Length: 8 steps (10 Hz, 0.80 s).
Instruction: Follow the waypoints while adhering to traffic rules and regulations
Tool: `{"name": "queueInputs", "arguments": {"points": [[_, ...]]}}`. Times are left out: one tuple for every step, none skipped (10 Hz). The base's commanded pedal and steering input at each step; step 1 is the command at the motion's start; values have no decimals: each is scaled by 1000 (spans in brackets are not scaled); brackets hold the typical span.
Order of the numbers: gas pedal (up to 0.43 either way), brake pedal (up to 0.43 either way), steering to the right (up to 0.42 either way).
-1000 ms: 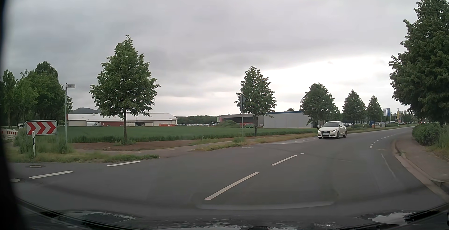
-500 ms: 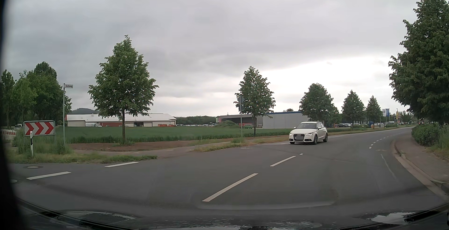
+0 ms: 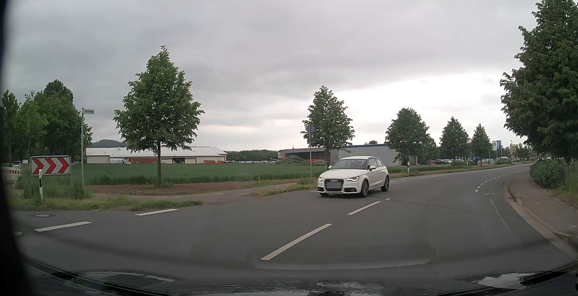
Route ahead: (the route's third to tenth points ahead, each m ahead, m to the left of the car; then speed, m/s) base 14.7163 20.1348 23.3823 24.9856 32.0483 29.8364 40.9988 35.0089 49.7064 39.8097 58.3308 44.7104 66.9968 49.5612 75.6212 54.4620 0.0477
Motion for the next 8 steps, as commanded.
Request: {"name": "queueInputs", "arguments": {"points": [[0,6,182],[0,0,182],[0,0,182],[0,0,182],[20,0,182],[67,0,182],[98,0,182],[118,0,181]]}}
